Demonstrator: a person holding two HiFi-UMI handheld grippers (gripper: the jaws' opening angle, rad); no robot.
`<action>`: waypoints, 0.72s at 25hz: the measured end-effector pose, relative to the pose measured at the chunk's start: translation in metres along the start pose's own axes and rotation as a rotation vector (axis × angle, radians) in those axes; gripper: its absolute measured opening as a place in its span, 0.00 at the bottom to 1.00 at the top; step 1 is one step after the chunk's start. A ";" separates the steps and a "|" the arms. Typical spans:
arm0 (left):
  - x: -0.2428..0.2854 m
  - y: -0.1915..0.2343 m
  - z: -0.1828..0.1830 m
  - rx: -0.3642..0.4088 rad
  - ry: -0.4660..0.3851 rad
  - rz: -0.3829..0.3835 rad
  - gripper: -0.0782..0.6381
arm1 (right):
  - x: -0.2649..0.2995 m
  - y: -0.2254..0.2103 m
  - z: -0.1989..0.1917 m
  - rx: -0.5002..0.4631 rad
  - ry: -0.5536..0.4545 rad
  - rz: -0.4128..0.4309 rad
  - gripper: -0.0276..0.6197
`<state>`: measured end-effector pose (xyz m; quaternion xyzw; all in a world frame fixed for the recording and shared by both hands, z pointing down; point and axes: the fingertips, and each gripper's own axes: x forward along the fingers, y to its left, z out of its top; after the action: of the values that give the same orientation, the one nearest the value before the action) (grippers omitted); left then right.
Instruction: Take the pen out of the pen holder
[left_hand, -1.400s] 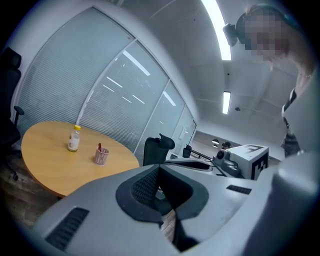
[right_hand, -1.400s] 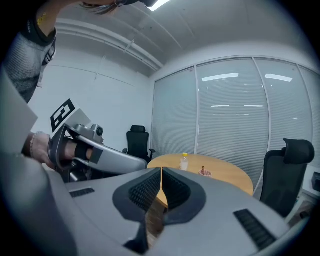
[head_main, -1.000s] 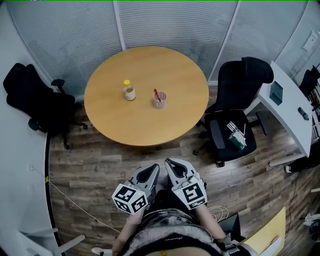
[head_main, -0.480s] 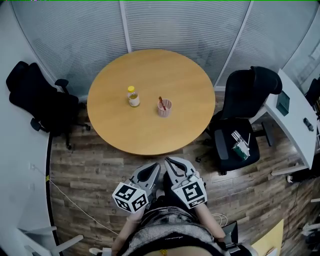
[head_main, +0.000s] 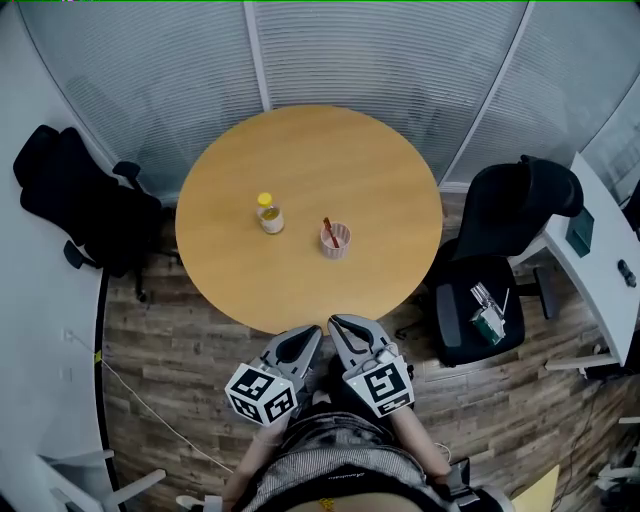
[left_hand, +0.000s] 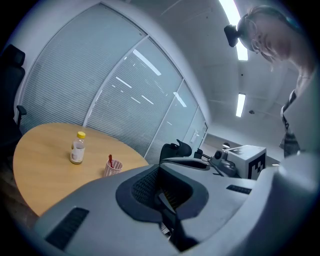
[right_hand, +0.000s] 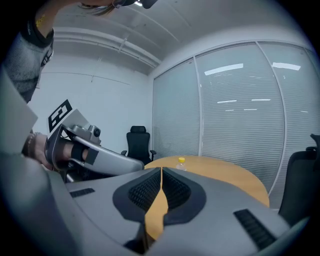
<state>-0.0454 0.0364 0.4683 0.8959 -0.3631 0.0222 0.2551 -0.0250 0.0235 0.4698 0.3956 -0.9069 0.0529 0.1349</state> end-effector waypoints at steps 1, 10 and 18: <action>0.004 0.004 0.003 -0.004 -0.001 0.006 0.11 | 0.004 -0.005 0.002 0.002 0.002 0.005 0.08; 0.044 0.029 0.026 -0.020 -0.020 0.055 0.11 | 0.036 -0.049 0.011 -0.003 0.007 0.057 0.08; 0.080 0.039 0.041 -0.003 -0.027 0.089 0.11 | 0.050 -0.085 0.017 -0.004 0.000 0.086 0.08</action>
<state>-0.0181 -0.0576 0.4677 0.8786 -0.4061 0.0209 0.2503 0.0010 -0.0732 0.4673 0.3562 -0.9231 0.0567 0.1334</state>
